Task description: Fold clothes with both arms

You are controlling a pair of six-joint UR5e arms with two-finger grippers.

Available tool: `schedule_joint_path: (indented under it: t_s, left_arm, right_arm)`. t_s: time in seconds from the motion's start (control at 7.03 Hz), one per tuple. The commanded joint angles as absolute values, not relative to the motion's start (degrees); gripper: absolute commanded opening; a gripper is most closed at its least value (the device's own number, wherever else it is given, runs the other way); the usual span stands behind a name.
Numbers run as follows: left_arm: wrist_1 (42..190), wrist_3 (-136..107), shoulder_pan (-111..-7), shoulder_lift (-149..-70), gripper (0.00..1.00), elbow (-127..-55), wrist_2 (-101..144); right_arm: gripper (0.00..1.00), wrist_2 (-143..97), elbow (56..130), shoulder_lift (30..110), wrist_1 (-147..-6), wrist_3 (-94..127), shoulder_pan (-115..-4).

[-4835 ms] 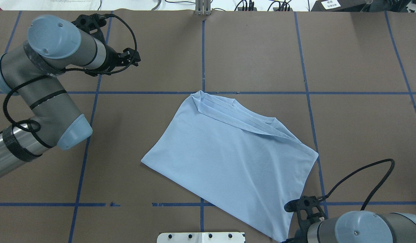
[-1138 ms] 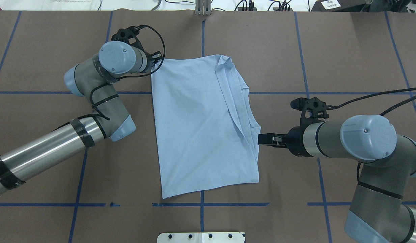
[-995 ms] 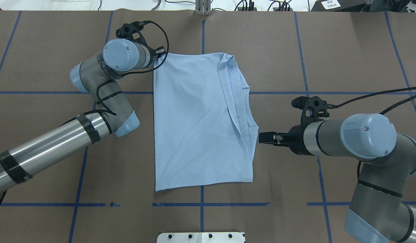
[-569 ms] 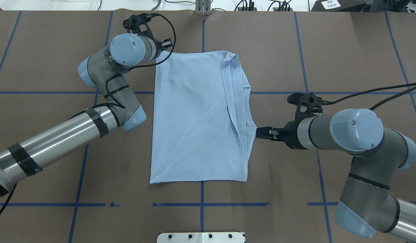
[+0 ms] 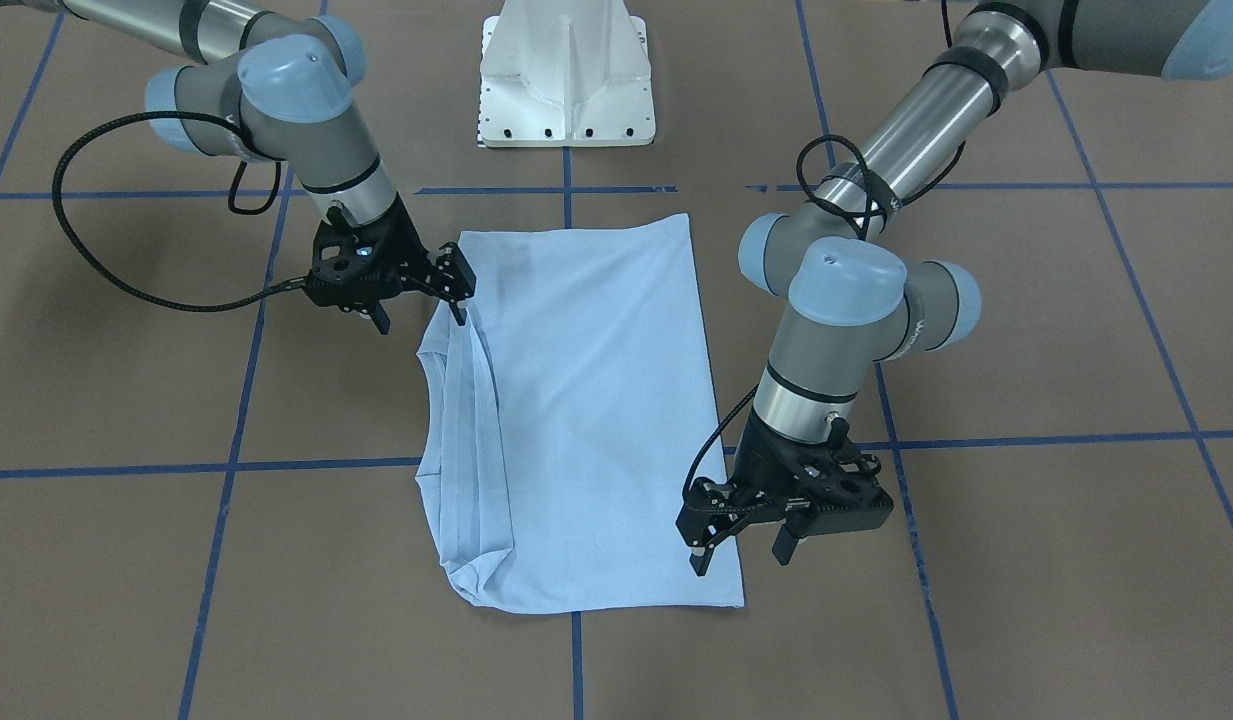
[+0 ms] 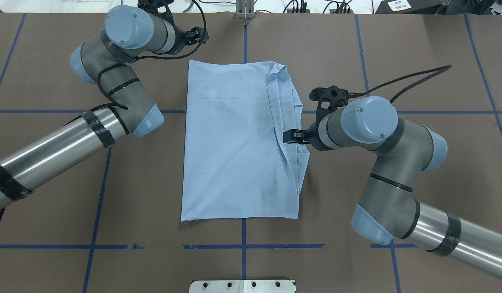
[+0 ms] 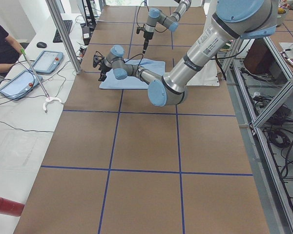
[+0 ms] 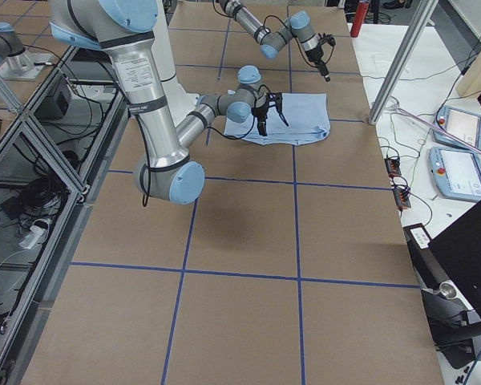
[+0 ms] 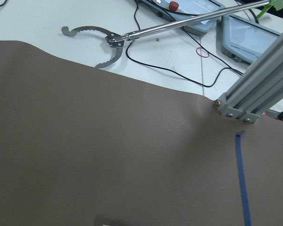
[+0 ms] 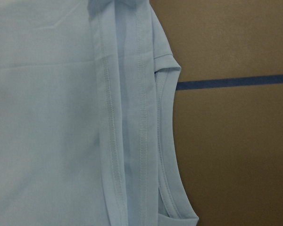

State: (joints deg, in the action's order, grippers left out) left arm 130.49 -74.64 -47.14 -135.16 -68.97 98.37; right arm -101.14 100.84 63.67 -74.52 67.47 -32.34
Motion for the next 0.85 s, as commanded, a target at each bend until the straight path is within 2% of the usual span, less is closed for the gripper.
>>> schedule_joint_path:
  t_s: [0.0,0.14,0.71]
  left_arm:
    - [122.1,-74.5,-47.6,-128.3,1.0,-84.8,99.8]
    - [119.4,-74.4,-47.6,-127.6,1.0,-88.3,99.8]
    - [119.0,-74.4,-47.6,-126.9,1.0,-89.0,102.8]
  right_arm:
    - [1.0,-101.2,96.2,59.7,-77.4,58.6,-32.4]
    - [1.0,-101.2,92.8,57.1,-77.8,55.1,-32.2]
    - [1.0,-101.2,85.0,53.5,-78.2,47.8,-32.2]
